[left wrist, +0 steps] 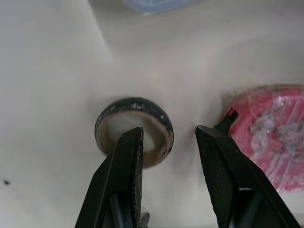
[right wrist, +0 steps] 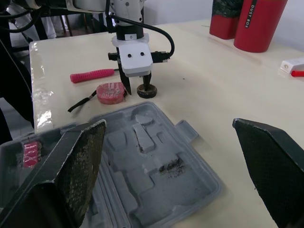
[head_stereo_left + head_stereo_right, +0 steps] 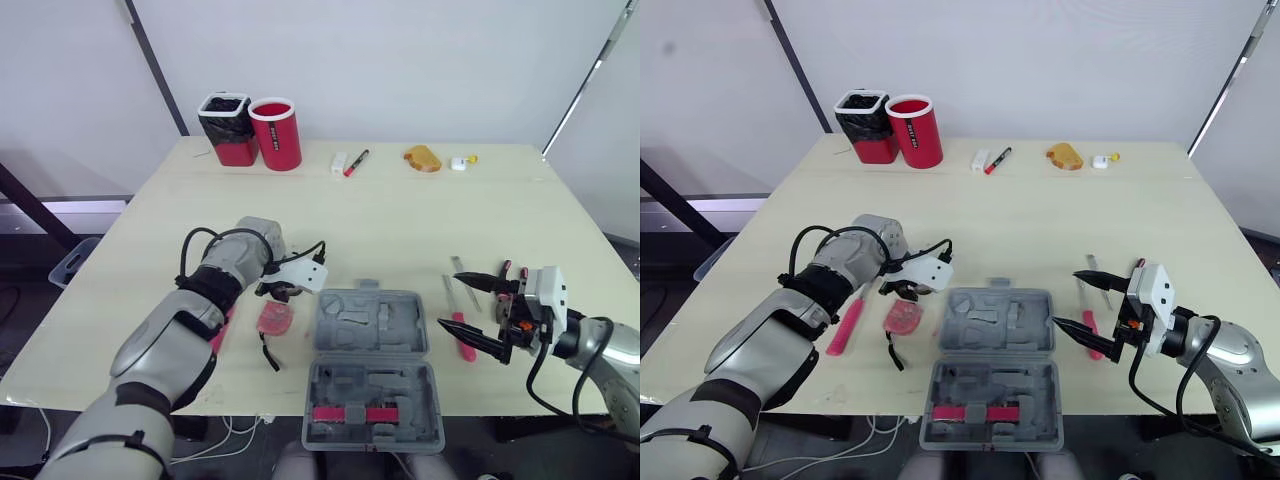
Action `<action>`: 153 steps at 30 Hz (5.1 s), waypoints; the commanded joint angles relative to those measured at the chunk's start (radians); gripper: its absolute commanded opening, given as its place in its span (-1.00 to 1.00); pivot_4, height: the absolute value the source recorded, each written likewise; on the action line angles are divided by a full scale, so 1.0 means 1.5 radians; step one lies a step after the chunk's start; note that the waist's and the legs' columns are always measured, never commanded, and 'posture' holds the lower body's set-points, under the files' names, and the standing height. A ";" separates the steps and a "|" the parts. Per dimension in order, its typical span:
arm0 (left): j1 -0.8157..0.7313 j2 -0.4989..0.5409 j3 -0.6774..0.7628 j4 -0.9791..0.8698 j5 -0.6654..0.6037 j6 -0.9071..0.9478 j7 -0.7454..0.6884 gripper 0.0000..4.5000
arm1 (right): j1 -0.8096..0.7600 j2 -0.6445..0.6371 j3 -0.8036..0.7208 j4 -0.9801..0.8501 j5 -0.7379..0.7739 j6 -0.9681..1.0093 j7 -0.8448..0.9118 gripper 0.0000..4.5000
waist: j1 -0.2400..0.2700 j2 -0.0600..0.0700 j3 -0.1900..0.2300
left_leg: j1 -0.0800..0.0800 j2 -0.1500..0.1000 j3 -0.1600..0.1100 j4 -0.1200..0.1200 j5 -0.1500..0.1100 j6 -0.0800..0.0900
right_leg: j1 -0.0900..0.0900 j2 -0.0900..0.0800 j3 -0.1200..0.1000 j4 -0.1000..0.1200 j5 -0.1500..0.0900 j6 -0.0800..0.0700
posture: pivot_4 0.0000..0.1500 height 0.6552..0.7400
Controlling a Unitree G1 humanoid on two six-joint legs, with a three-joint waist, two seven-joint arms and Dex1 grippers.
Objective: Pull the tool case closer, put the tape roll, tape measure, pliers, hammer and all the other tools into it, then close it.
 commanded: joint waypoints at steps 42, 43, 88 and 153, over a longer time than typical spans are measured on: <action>0.035 -0.007 -0.006 -0.253 -0.269 0.273 -0.161 -0.97 | 0.031 -0.040 -0.015 0.042 -0.002 -0.061 0.098 1.00 | 0.001 0.000 0.000 | 0.000 0.000 -0.001 0.004 0.000 0.000 | 0.001 0.000 0.000 0.002 0.000 0.000 | 1.00 1.00; 0.032 -0.009 -0.007 -0.239 -0.266 0.261 -0.159 -0.97 | 0.030 -0.038 -0.014 0.039 0.000 -0.059 0.095 1.00 | 0.001 0.000 0.000 | 0.000 0.000 -0.001 0.004 0.000 0.000 | 0.001 0.000 0.000 0.002 0.000 0.000 | 1.00 1.00; -0.081 -0.115 0.041 0.151 -0.222 0.031 -0.133 -0.69 | 0.032 -0.029 0.000 0.002 -0.007 -0.045 0.028 1.00 | 0.000 0.000 0.000 | 0.000 0.000 -0.001 0.004 0.000 0.000 | 0.001 0.001 0.000 0.002 0.000 0.000 | 1.00 1.00; 0.038 -0.117 0.315 0.311 -0.407 -0.235 -0.069 -0.78 | 0.014 0.008 0.008 0.063 -0.056 -0.115 0.027 1.00 | 0.000 0.000 0.000 | 0.000 0.000 -0.001 0.004 0.000 0.000 | 0.001 0.001 0.000 0.002 0.000 0.000 | 1.00 1.00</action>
